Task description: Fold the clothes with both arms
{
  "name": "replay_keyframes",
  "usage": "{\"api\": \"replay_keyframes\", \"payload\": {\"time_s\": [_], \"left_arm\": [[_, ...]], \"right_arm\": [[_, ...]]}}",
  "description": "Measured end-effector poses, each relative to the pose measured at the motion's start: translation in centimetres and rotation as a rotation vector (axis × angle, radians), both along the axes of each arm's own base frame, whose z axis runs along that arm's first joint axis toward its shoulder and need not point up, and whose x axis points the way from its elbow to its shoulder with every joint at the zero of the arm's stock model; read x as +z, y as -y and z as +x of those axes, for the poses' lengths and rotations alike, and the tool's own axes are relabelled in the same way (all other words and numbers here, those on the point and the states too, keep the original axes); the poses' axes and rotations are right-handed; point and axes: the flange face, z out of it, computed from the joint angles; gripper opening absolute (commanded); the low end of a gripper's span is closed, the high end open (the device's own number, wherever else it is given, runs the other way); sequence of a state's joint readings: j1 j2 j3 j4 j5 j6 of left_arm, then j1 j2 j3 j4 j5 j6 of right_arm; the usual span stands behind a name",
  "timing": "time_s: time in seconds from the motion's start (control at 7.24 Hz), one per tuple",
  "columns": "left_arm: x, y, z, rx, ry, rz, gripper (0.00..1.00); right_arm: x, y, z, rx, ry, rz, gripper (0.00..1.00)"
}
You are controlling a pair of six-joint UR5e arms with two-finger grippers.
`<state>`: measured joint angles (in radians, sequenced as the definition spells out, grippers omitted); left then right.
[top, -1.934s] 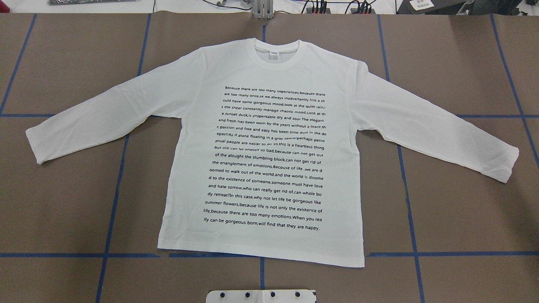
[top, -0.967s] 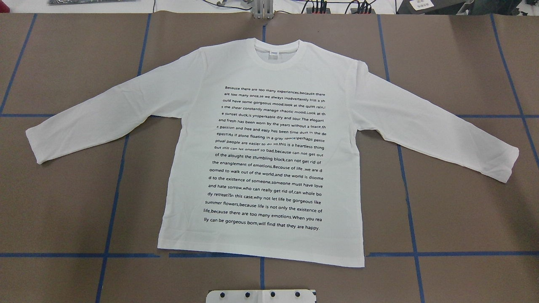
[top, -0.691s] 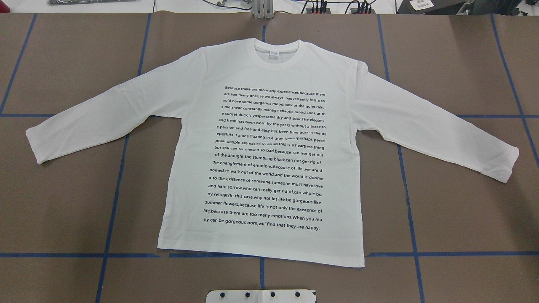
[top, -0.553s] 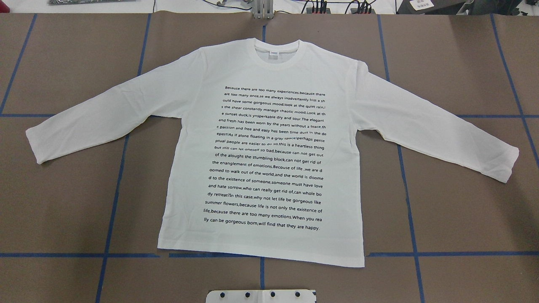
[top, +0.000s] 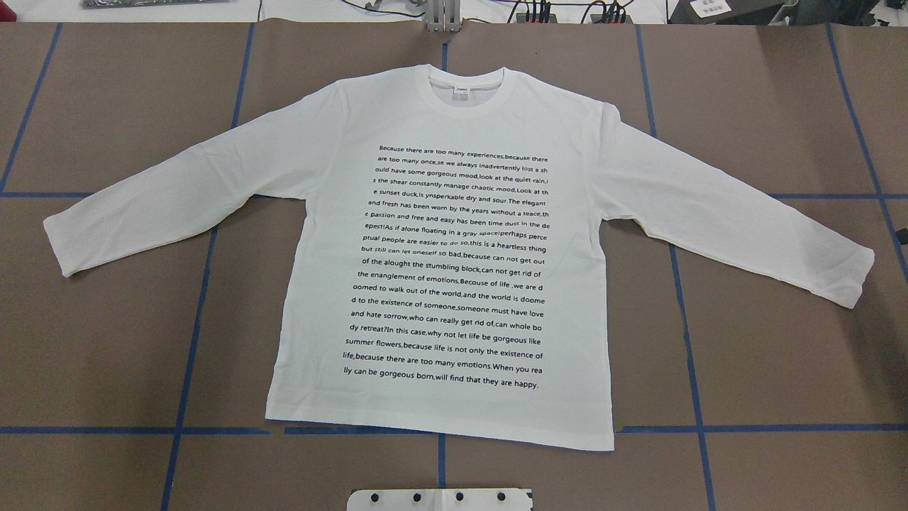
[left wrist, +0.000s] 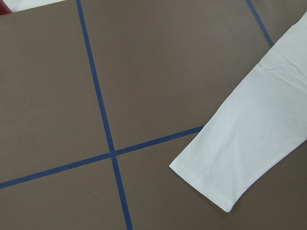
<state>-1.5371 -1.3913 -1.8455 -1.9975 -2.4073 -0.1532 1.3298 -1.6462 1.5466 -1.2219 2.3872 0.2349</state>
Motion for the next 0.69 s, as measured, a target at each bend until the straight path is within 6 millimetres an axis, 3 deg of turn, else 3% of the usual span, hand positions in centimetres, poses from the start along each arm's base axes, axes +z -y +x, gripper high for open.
{"api": "replay_keyframes", "payload": {"time_s": [0.28, 0.69], "left_arm": [[-0.1, 0.0, 0.0, 0.0, -0.004, -0.001, 1.0], [-0.4, -0.1, 0.2, 0.007, -0.023, -0.002, 1.0]], "right_arm": [[1.9, 1.6, -2.3, -0.014, -0.001, -0.027, 0.9], [3.1, 3.6, -4.6, -0.039, -0.008, -0.053, 0.84]]}}
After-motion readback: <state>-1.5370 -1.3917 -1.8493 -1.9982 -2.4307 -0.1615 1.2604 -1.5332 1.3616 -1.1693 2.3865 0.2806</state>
